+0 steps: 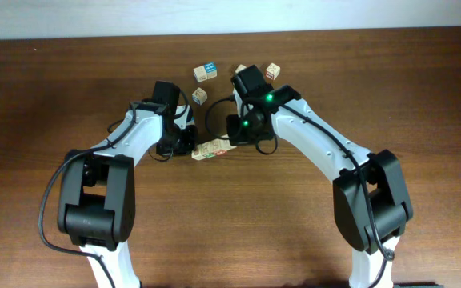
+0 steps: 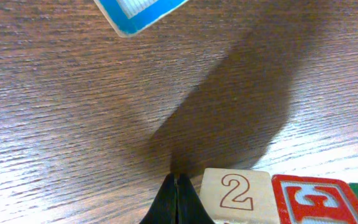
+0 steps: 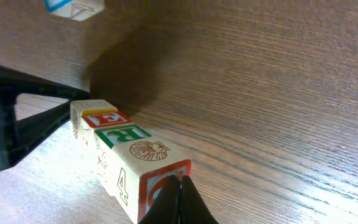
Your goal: Rotate 4 blocks
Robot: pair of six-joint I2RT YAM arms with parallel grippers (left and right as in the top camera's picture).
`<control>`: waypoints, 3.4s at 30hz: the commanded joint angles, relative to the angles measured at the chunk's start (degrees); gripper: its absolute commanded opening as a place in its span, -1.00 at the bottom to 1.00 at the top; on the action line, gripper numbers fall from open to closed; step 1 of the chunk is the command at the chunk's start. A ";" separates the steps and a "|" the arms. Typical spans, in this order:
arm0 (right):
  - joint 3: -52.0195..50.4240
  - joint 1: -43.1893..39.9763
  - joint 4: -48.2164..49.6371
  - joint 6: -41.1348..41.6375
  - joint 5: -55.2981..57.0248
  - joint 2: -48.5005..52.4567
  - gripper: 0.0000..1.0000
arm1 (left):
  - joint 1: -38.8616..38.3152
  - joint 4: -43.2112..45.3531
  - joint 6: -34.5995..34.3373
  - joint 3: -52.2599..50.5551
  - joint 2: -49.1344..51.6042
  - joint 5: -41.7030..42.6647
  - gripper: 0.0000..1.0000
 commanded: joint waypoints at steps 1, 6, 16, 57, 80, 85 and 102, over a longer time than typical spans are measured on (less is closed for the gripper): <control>1.68 5.44 1.77 0.48 -7.96 -0.66 -0.92 | -2.45 0.81 0.50 0.57 -0.02 10.03 -1.00; 2.08 6.78 2.51 0.50 -7.93 -0.66 -0.92 | -2.45 0.81 0.50 0.57 -0.02 10.01 -1.00; 2.05 6.82 2.56 0.50 -7.91 -0.63 -0.92 | -2.45 0.79 0.52 0.57 -0.02 10.01 -1.00; 2.60 4.55 -6.49 9.66 3.19 4.46 -0.14 | 4.61 -9.92 -4.48 9.62 -10.88 -8.98 0.88; 4.96 6.71 -3.13 9.64 6.43 9.55 0.05 | 5.11 -9.94 -4.48 9.62 -10.29 -15.50 0.98; 11.52 6.36 -10.51 6.34 7.37 9.46 0.33 | 5.07 -9.94 -4.48 9.62 -10.29 -15.50 0.98; 16.33 -7.19 -15.74 2.38 11.34 15.37 -0.52 | 5.11 -9.94 -4.48 9.62 -10.29 -15.50 0.98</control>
